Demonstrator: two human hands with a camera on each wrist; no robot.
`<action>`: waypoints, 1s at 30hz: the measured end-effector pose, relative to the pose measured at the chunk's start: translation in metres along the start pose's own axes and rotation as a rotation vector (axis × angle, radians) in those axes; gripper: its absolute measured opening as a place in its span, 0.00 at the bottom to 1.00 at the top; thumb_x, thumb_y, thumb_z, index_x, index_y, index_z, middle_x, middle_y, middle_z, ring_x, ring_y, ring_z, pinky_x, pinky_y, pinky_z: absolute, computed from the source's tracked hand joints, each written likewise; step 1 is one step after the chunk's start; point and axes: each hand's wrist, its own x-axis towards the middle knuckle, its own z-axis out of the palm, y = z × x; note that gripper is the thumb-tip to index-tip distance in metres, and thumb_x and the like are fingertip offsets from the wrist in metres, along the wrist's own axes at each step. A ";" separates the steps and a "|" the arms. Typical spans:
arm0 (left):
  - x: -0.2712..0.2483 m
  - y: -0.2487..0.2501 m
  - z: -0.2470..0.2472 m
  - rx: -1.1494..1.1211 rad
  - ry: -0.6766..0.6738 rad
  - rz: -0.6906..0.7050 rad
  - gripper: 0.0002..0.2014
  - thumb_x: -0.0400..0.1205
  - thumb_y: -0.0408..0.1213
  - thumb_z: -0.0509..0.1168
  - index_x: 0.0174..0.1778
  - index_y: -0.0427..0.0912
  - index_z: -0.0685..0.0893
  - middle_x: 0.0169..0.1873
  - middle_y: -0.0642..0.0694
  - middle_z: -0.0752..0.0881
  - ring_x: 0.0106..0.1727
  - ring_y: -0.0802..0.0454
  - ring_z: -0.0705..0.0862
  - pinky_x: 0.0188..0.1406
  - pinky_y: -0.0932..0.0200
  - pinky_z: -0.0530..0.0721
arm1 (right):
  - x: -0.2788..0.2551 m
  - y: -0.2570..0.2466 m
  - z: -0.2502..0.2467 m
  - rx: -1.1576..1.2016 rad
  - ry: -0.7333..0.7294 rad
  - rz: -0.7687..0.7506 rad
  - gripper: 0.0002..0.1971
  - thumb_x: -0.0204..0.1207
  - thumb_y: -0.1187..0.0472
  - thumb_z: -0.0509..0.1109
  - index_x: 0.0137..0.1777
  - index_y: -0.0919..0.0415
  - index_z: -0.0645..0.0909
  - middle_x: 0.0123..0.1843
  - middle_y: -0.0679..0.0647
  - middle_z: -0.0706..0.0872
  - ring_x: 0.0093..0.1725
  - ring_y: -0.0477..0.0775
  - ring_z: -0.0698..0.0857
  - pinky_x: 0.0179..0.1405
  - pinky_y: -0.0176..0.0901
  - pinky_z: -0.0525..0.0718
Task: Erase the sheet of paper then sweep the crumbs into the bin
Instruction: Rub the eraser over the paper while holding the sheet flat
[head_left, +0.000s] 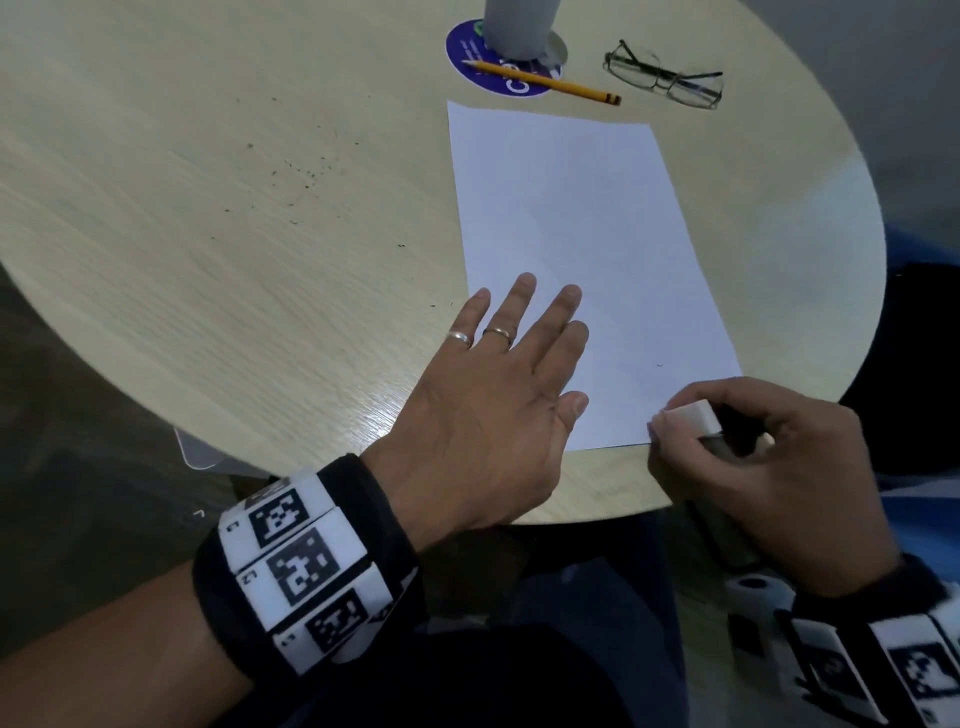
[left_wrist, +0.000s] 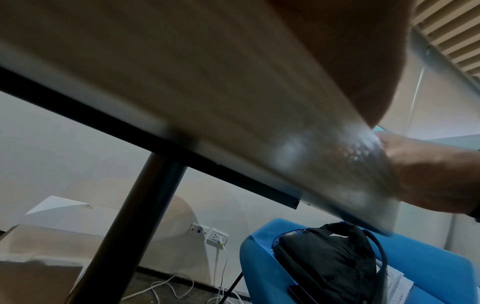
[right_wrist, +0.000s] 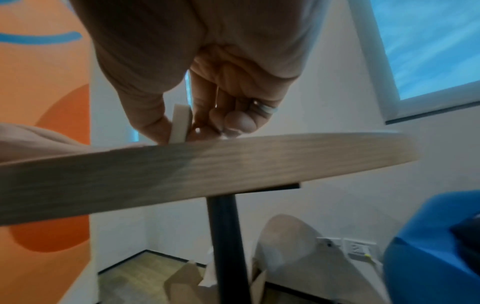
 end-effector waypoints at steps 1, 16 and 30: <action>0.000 -0.001 0.000 0.001 0.003 0.003 0.31 0.93 0.53 0.37 0.92 0.45 0.55 0.94 0.46 0.44 0.93 0.40 0.40 0.91 0.35 0.45 | 0.001 -0.007 0.008 0.006 -0.001 -0.040 0.08 0.74 0.66 0.86 0.41 0.53 0.91 0.36 0.42 0.90 0.34 0.47 0.85 0.37 0.39 0.83; -0.001 0.000 -0.001 -0.001 0.021 0.004 0.31 0.93 0.52 0.39 0.91 0.44 0.57 0.94 0.46 0.46 0.94 0.40 0.43 0.91 0.36 0.46 | 0.005 -0.011 0.020 0.032 -0.058 -0.075 0.08 0.73 0.67 0.85 0.40 0.55 0.91 0.35 0.42 0.89 0.32 0.47 0.85 0.36 0.36 0.81; -0.001 0.001 -0.001 0.009 0.013 0.003 0.31 0.93 0.52 0.37 0.92 0.44 0.56 0.94 0.46 0.45 0.94 0.40 0.41 0.91 0.36 0.46 | 0.011 -0.001 0.022 0.037 -0.034 -0.044 0.08 0.73 0.69 0.83 0.39 0.56 0.90 0.35 0.50 0.90 0.34 0.53 0.87 0.37 0.45 0.84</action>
